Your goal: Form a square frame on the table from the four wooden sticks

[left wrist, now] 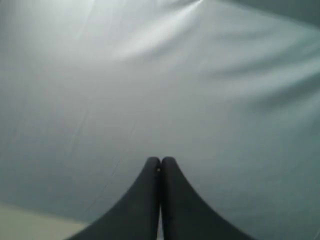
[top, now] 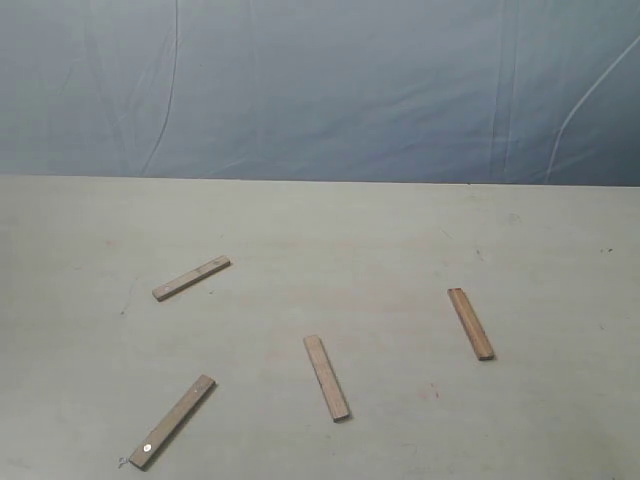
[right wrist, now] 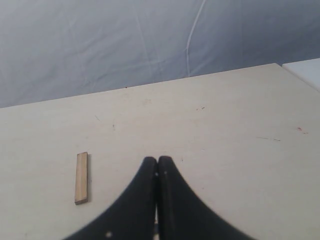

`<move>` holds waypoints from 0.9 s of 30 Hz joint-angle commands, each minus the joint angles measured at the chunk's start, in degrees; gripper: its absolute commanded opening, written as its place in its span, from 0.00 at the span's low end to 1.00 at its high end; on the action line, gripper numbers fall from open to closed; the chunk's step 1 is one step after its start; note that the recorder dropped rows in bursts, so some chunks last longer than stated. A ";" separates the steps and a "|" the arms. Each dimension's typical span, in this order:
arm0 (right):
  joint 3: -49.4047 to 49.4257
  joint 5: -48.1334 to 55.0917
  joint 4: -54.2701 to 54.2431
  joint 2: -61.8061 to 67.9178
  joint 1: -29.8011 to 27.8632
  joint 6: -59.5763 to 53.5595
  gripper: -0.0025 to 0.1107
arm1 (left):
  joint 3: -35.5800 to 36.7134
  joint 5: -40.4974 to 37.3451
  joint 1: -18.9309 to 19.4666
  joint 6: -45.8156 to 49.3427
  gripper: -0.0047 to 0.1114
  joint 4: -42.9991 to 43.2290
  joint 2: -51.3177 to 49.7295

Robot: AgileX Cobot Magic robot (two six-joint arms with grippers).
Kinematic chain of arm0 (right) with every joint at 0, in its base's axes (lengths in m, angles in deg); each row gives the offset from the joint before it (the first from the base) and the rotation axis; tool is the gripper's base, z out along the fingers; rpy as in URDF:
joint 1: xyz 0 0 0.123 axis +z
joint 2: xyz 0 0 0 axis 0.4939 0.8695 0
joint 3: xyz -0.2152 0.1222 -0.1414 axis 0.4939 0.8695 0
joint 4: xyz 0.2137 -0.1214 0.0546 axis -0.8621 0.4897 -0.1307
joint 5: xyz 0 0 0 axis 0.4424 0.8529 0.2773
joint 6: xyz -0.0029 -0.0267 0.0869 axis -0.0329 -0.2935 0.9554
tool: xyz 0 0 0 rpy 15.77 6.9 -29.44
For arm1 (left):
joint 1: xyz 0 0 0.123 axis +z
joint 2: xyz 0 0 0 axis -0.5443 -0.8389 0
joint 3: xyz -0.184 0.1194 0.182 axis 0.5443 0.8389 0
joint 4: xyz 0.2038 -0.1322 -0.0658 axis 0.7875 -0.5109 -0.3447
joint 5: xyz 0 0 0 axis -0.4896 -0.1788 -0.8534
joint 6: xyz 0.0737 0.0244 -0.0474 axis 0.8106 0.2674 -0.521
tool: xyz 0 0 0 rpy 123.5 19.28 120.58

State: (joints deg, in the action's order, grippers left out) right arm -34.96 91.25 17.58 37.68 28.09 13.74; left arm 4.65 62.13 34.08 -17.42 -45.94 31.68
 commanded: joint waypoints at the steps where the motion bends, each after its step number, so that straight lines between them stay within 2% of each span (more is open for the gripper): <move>1: -0.05 -0.65 -0.02 -0.16 -0.17 -0.21 0.01 | -0.02 -16.44 -0.11 -0.66 0.04 0.68 0.21; 5: -0.05 -1.19 -0.02 -0.16 -0.17 -0.21 0.01 | 2.08 -19.02 -0.22 -0.66 0.04 3.48 0.21; 8: -0.05 -7.29 -0.22 -0.16 -0.17 -0.09 0.01 | 2.08 -22.73 -0.96 -0.82 0.04 5.51 0.21; 10: -0.05 -14.01 -0.84 -0.16 -0.17 -0.09 0.01 | 2.08 -21.52 -1.83 -0.82 0.04 5.62 0.21; 13: -0.05 -30.47 -2.86 -0.16 -0.17 0.91 0.01 | 2.08 -20.99 -2.34 -0.82 0.04 5.71 0.21; 14: -0.05 -37.55 -4.58 -0.16 -0.17 3.05 0.01 | 2.08 -21.11 -2.35 -0.82 0.04 5.71 0.21; 15: -0.05 -43.90 -5.60 -0.16 -0.17 9.86 0.01 | 2.08 -21.11 -2.35 -0.82 0.04 5.71 0.21; 17: -0.05 -51.53 -5.48 -0.16 -0.17 18.78 0.01 | 2.08 -21.11 -2.35 -0.82 0.04 5.71 0.21; 22: -11.66 -51.88 4.72 6.44 -0.17 21.66 0.01 | 2.08 -21.54 -2.35 -0.71 0.04 7.04 0.21; 27: -22.68 -61.00 6.10 23.32 -0.17 21.66 0.01 | 2.08 -23.06 -2.35 -0.71 0.04 8.29 0.21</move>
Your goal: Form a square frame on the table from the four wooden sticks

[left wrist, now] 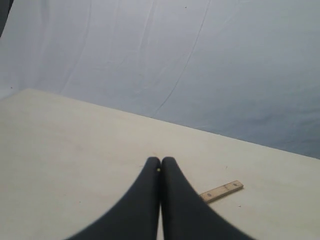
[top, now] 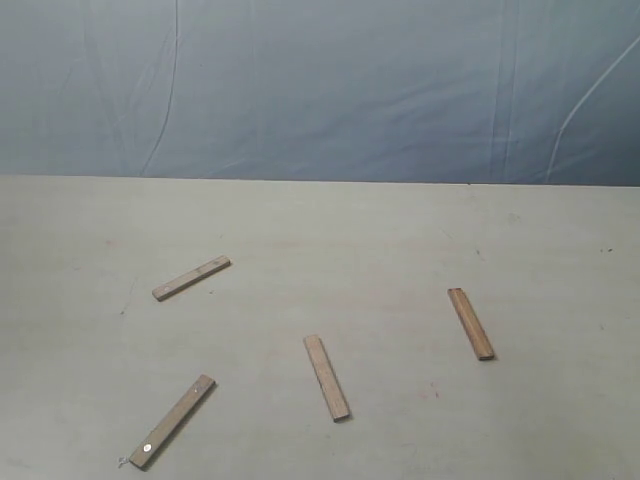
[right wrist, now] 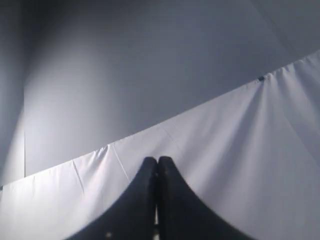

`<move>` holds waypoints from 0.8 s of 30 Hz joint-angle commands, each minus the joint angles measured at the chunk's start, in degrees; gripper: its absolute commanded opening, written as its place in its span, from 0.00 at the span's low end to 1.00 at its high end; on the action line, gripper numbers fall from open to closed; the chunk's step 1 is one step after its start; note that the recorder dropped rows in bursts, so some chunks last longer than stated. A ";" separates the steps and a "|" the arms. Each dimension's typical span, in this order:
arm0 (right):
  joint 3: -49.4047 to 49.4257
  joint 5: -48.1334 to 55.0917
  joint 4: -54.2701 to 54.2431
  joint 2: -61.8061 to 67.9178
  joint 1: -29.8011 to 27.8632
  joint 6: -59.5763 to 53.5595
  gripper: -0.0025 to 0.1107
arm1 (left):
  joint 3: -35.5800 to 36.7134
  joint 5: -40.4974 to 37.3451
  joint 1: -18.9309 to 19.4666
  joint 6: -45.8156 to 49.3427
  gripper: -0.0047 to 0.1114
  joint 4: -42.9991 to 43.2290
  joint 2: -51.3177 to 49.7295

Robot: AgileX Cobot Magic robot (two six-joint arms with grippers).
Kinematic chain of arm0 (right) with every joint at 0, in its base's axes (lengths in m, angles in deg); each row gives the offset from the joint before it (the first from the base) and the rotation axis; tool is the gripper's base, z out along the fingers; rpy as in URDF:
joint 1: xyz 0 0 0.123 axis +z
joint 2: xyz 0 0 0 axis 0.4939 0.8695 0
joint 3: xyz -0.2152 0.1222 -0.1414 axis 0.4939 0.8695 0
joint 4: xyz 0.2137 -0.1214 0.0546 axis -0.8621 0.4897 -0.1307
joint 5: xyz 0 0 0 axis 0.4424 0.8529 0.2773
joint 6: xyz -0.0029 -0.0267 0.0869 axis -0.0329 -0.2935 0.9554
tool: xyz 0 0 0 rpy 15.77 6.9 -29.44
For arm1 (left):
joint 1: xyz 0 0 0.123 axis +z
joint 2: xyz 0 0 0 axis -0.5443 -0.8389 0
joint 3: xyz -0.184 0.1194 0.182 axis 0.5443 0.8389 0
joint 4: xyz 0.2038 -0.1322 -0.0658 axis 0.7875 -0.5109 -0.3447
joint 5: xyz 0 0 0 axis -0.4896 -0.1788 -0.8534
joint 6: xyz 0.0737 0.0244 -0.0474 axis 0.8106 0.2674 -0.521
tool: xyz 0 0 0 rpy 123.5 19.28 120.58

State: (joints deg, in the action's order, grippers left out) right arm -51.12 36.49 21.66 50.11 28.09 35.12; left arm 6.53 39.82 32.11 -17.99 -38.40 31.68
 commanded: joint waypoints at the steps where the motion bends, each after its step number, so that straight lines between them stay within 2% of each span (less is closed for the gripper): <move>1: -8.66 -7.09 2.42 14.61 -0.17 0.28 0.01 | 0.20 -0.75 -0.38 -0.14 0.04 0.75 0.21; 4: -14.68 -5.14 6.49 24.19 -0.17 0.41 0.01 | 0.20 -0.59 -0.38 -0.14 0.04 1.06 0.21; 6: -19.22 1.28 12.57 31.46 -0.17 2.00 0.01 | 0.20 -0.47 -0.38 -0.14 0.04 1.04 0.21; 9: -26.06 17.04 23.96 42.79 0.40 7.34 0.01 | 0.20 -0.47 -0.38 -0.14 0.04 1.04 0.21; 13: -34.54 42.01 30.47 55.79 4.13 9.89 0.01 | 0.20 -0.47 -0.38 -0.14 0.04 1.04 0.21; 18: -45.50 69.73 26.13 70.26 11.66 -1.85 0.01 | 0.20 -0.48 -0.38 -0.01 0.04 1.04 0.21; 22: -55.85 88.34 10.32 79.56 16.52 -19.90 0.01 | 0.20 -0.48 -0.38 -0.01 0.04 1.04 0.21; 24: -59.13 93.24 3.45 83.51 18.92 -24.94 0.04 | 0.20 -0.48 -0.38 -0.01 0.04 1.04 0.21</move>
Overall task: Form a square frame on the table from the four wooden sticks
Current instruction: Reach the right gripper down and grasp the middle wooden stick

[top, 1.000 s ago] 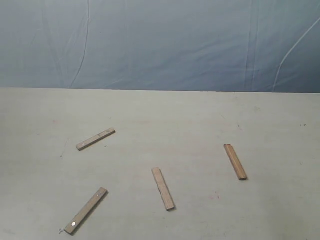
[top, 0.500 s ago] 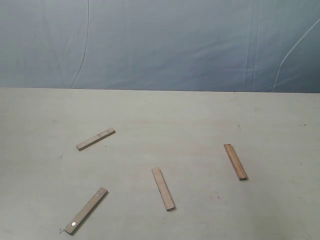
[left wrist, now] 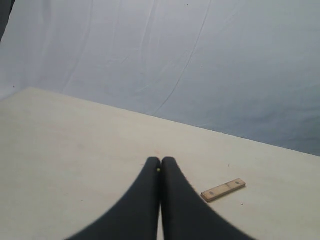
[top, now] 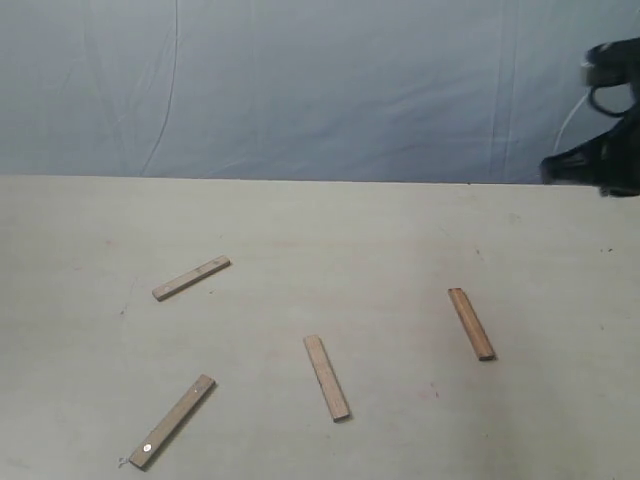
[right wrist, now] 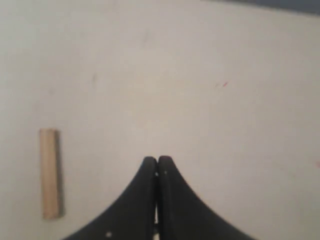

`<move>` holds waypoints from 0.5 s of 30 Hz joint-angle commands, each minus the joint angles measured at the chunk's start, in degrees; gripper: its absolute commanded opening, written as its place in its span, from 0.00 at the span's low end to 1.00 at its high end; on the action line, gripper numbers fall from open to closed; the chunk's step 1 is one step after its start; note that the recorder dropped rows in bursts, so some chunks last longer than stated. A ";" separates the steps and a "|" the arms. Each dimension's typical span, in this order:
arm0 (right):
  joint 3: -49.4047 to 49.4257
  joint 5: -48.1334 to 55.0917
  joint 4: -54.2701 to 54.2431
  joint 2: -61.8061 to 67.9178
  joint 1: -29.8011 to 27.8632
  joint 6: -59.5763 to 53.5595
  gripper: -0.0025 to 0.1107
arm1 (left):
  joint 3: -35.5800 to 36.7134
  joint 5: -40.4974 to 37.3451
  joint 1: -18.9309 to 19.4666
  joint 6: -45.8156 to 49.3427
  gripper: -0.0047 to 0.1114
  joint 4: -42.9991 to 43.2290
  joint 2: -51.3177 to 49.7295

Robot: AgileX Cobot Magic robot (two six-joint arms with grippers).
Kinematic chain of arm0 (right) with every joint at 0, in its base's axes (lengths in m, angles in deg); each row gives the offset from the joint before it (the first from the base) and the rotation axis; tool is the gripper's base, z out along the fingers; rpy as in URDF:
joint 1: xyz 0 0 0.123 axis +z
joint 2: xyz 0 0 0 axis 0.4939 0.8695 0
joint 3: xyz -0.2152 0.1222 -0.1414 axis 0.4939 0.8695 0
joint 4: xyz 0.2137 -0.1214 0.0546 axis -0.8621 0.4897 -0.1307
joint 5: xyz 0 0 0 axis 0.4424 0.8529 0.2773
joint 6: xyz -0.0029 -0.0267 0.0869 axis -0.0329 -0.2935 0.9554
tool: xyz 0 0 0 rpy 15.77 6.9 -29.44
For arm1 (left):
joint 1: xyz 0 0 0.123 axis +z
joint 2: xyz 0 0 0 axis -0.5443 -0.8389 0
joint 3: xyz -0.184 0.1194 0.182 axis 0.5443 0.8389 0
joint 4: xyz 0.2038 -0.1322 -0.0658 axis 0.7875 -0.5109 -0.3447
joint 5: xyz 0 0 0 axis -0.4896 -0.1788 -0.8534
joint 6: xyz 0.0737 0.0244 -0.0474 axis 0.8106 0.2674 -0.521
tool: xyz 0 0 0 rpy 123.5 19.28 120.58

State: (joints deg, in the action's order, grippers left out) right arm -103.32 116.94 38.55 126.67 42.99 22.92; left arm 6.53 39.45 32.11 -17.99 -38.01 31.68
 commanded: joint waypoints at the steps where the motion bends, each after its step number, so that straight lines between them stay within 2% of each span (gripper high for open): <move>1: -7.99 13.96 -16.31 8.26 5.12 -14.23 0.08 | 0.20 -0.11 -0.38 -0.01 0.04 0.65 0.21; 7: -9.10 9.70 -22.98 15.47 14.85 -15.49 0.47 | 0.20 -0.11 -0.38 -0.01 0.04 0.65 0.21; 15: -9.10 1.64 -22.82 24.27 24.52 -11.65 0.48 | 0.20 -0.11 -0.38 -0.01 0.04 0.65 0.21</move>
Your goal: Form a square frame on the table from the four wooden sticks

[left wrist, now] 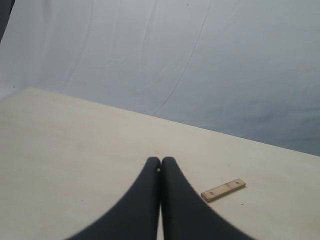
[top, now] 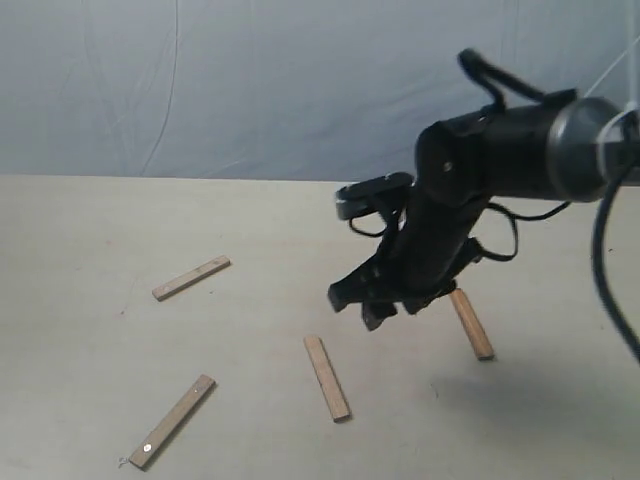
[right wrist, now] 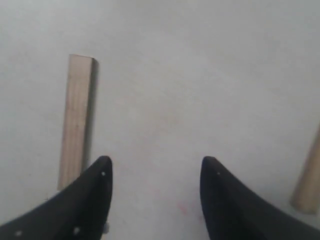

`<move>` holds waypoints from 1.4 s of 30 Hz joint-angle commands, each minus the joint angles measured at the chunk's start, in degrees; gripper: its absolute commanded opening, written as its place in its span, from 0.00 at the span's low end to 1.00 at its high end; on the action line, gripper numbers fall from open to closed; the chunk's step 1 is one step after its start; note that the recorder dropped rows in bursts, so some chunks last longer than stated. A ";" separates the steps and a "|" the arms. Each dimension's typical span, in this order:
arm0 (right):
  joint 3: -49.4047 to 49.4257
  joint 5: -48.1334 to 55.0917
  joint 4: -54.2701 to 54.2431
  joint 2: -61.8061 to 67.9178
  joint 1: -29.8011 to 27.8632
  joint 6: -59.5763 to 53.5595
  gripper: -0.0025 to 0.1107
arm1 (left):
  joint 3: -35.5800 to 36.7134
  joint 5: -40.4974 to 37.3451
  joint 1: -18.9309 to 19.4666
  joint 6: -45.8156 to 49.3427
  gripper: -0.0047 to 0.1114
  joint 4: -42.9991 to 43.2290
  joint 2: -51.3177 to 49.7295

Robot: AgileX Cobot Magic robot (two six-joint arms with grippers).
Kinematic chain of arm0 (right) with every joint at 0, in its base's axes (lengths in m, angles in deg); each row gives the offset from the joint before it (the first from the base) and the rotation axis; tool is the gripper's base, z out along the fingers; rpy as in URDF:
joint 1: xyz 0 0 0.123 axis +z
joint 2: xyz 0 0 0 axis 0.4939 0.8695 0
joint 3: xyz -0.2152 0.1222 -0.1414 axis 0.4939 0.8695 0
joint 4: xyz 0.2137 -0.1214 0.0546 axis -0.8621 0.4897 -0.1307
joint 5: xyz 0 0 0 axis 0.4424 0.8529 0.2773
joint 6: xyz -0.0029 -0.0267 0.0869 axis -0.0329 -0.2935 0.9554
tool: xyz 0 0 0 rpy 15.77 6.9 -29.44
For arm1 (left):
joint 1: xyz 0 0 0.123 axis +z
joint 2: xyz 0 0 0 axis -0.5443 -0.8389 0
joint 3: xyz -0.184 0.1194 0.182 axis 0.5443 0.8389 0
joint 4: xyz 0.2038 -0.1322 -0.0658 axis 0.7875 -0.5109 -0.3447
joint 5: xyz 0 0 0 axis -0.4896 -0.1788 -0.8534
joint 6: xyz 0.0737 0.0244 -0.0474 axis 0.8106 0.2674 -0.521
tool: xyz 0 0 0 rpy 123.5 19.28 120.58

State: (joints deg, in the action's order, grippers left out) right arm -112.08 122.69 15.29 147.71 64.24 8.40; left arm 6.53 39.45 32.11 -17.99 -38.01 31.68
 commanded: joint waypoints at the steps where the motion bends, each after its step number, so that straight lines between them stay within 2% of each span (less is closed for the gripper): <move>1: -0.34 -5.15 0.95 4.10 4.13 3.63 0.48 | 0.20 -0.11 -0.38 -0.01 0.04 0.65 0.21; 11: -2.94 -6.51 4.01 11.31 8.70 9.59 0.48 | 0.20 -0.11 -0.38 -0.01 0.04 0.65 0.21; 20: -5.59 -6.09 3.86 14.80 9.38 11.58 0.46 | 0.20 -0.11 -0.38 -0.01 0.04 0.65 0.21; 21: -5.59 -5.81 3.86 14.80 9.38 11.58 0.43 | 0.20 -0.11 -0.38 -0.01 0.04 0.65 0.21; 23: -5.71 -4.56 3.86 14.68 9.38 11.58 0.26 | 0.20 -0.11 -0.38 -0.01 0.04 0.65 0.21; 24: -6.25 -3.46 3.86 14.68 9.38 11.19 0.17 | 0.20 -0.11 -0.38 -0.01 0.04 0.65 0.21; 25: -7.00 -1.56 3.86 14.68 9.38 10.45 0.02 | 0.20 -0.11 -0.38 -0.01 0.04 0.65 0.21; 26: -7.92 -0.46 3.86 14.68 9.38 10.16 0.02 | 0.20 -0.11 -0.38 -0.01 0.04 0.65 0.21; 34: -22.72 4.54 4.39 15.23 9.81 6.88 0.01 | 0.20 -0.11 -0.38 -0.01 0.04 0.65 0.21; 42: -48.37 14.29 0.24 26.98 11.40 -0.50 0.01 | 0.20 -0.11 -0.38 -0.01 0.04 0.65 0.21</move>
State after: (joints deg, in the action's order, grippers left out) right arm -153.06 133.06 16.24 169.81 75.00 9.74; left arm 6.53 39.45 32.11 -17.99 -38.01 31.68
